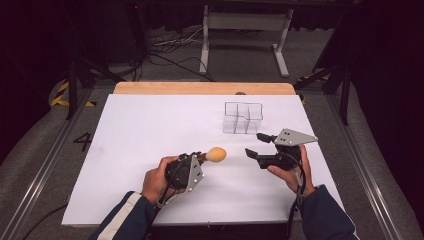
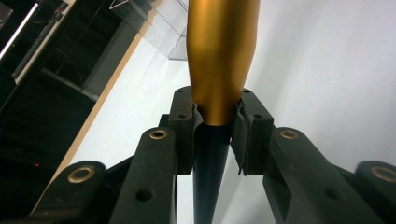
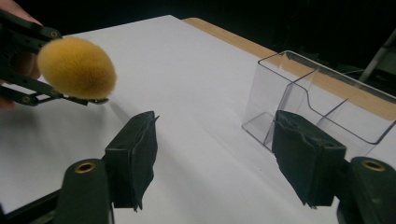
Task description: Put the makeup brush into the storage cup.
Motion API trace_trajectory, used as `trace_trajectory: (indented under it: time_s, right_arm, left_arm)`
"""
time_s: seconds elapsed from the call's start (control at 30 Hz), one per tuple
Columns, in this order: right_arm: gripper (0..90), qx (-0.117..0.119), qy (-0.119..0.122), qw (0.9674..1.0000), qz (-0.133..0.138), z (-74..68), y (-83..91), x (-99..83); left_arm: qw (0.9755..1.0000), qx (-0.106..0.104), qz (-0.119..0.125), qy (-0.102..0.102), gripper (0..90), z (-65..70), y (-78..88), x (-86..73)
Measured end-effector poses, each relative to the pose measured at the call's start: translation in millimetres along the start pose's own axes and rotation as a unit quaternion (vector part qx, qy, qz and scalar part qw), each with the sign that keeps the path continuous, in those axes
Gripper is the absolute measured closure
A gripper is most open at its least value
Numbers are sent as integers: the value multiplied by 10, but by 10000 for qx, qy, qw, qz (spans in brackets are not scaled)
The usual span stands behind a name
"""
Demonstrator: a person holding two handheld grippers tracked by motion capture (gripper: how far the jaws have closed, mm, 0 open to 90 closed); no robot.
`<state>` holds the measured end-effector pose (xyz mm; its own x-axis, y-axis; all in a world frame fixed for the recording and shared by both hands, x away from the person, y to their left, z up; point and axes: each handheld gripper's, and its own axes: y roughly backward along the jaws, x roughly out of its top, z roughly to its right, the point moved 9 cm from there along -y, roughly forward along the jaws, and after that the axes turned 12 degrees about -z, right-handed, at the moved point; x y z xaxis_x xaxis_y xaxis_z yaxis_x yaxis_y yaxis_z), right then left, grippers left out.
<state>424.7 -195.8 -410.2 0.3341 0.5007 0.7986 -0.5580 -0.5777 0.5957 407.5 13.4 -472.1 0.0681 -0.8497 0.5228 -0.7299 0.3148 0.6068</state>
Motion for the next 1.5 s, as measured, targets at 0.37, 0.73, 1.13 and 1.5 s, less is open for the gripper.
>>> trace_trajectory:
  time_s: [0.37,0.73,1.13,1.5]
  right_arm:
    - [235,-298,115,9995,15,78,81,-207]
    - [184,-500,144,9986,33,136,137,-458]
    - [99,-1028,156,9944,178,172,233,-707]
    - [105,-1182,29,9928,203,167,335,-876]
  left_arm:
    - [9921,-645,474,962,720,-151,66,-16]
    - [9731,-1091,900,1821,720,-324,115,-42]
    - [9583,-1281,1308,2193,720,-499,197,24]
    - [9424,-1514,1636,2494,720,-680,171,161]
